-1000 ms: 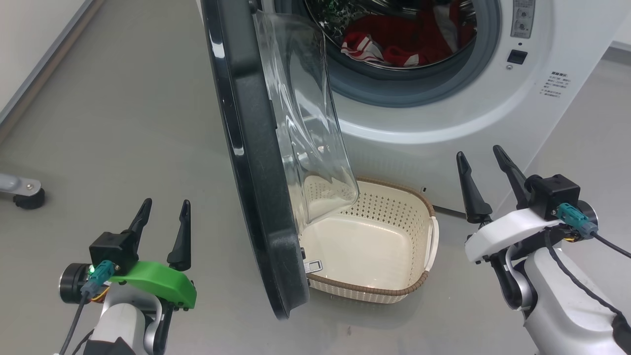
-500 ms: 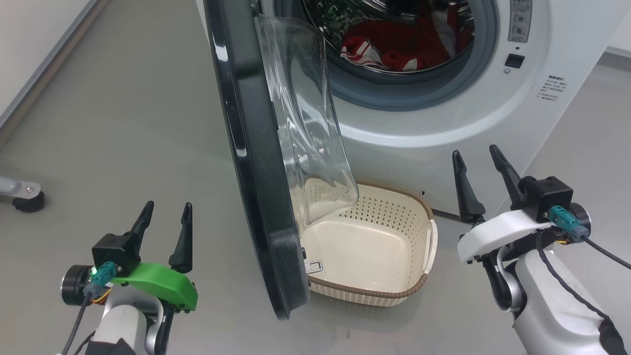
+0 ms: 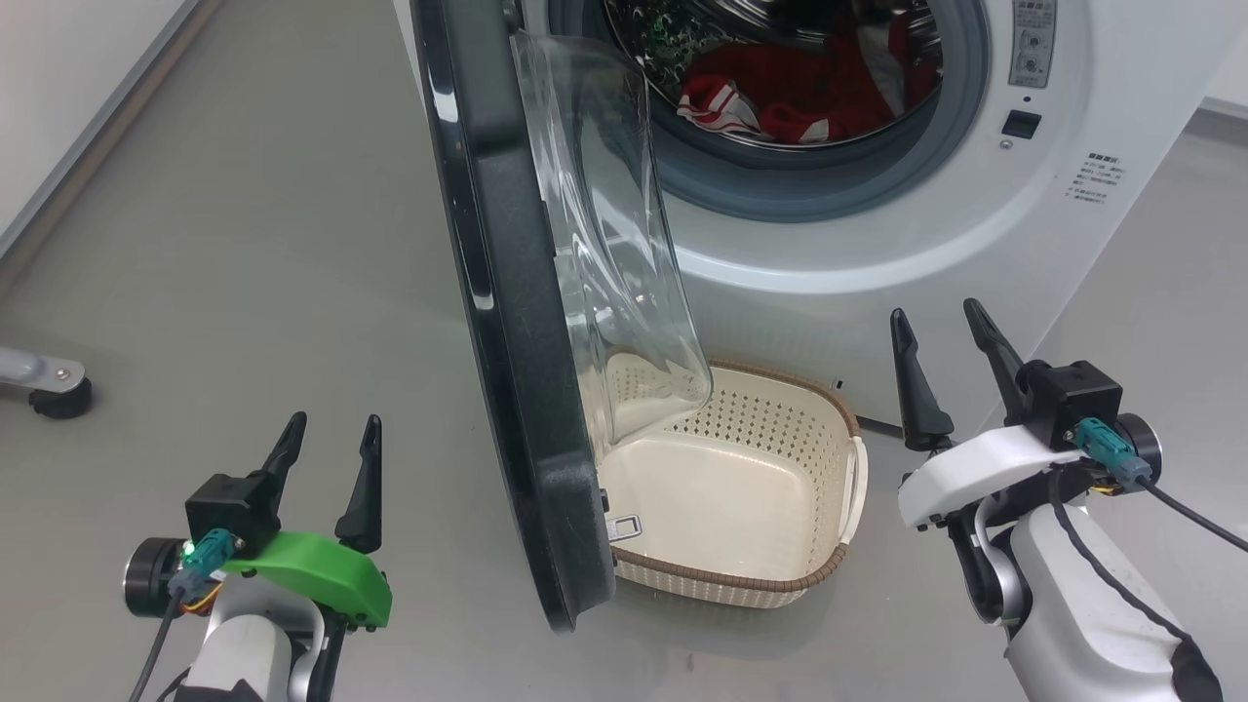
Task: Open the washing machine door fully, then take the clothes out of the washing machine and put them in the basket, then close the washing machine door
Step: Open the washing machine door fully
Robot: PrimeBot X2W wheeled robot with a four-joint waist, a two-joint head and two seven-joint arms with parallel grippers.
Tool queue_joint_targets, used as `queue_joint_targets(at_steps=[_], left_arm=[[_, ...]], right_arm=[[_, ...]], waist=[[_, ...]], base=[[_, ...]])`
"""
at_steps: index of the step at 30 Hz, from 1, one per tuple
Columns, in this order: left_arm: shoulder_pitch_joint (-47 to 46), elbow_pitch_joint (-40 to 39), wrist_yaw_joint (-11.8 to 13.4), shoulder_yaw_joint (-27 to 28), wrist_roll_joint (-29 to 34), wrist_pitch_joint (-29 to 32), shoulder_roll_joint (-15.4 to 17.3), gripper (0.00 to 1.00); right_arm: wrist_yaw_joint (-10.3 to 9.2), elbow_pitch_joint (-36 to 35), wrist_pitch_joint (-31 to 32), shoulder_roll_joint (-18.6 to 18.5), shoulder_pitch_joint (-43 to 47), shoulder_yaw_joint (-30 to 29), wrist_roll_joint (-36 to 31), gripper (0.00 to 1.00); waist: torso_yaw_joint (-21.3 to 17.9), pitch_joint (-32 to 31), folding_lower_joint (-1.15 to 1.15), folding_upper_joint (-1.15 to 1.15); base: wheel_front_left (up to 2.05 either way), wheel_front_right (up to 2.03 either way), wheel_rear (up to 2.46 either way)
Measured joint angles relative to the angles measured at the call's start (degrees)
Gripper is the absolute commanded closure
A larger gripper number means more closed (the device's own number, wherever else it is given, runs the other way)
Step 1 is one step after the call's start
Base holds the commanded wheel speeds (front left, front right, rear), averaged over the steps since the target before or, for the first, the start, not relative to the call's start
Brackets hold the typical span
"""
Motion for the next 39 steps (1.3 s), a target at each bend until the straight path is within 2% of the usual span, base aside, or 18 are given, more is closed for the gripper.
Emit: queue_joint_targets(at_steps=[2,4,5,6,15,23,29,39], left_arm=[[0.1,0.1,0.0,0.0,0.0,0.0,0.0,0.02],[0.1,0.2,0.0,0.0,0.0,0.0,0.0,0.24],[0.1,0.2,0.0,0.0,0.0,0.0,0.0,0.59],[0.2,0.4,0.0,0.0,0.0,0.0,0.0,1.0],[0.3,0.4,0.0,-0.1,0.0,0.0,0.0,1.0],[0.2,-4.3,0.0,1.3,-1.0,0.0,0.0,1.0],[-1.1,-11.8,0.0,3.1,-1.0,0.0,0.0,1.0],[-4.6,-30.6,-0.2,2.9,-0.3,-0.3,0.0,1.0]], right_arm=[[0.01,0.1,0.0,0.2,0.2,-0.3,-0.3,0.0],[0.04,0.3,0.0,0.4,0.6,-0.5,-0.6,0.0],[0.08,0.4,0.0,0.4,0.8,-0.6,-0.7,0.0],[0.09,0.5,0.0,0.6,0.8,-0.7,-1.0,0.0],[0.69,0.7,0.0,1.4,0.8,-1.7,-2.7,0.0],[1.6,1.1,0.0,1.6,0.8,-2.8,-3.3,0.0],[1.78,1.4,0.0,1.9,0.8,-3.7,-3.8,0.0],[2.6,1.9,0.0,2.6,1.0,-5.0,-5.1,0.0]], waist=[[0.0,0.0,0.0,0.0],[0.0,0.0,0.0,0.0],[0.0,0.0,0.0,0.0],[0.0,0.0,0.0,0.0],[0.1,0.2,0.0,0.0],[0.4,0.2,0.0,0.0],[0.6,0.2,0.0,0.0],[0.9,-0.3,0.0,0.0]], base=[[0.0,0.0,0.0],[0.0,0.0,0.0],[0.0,0.0,0.0],[0.0,0.0,0.0],[0.0,0.0,0.0],[0.0,0.0,0.0],[0.0,0.0,0.0],[0.0,0.0,0.0]])
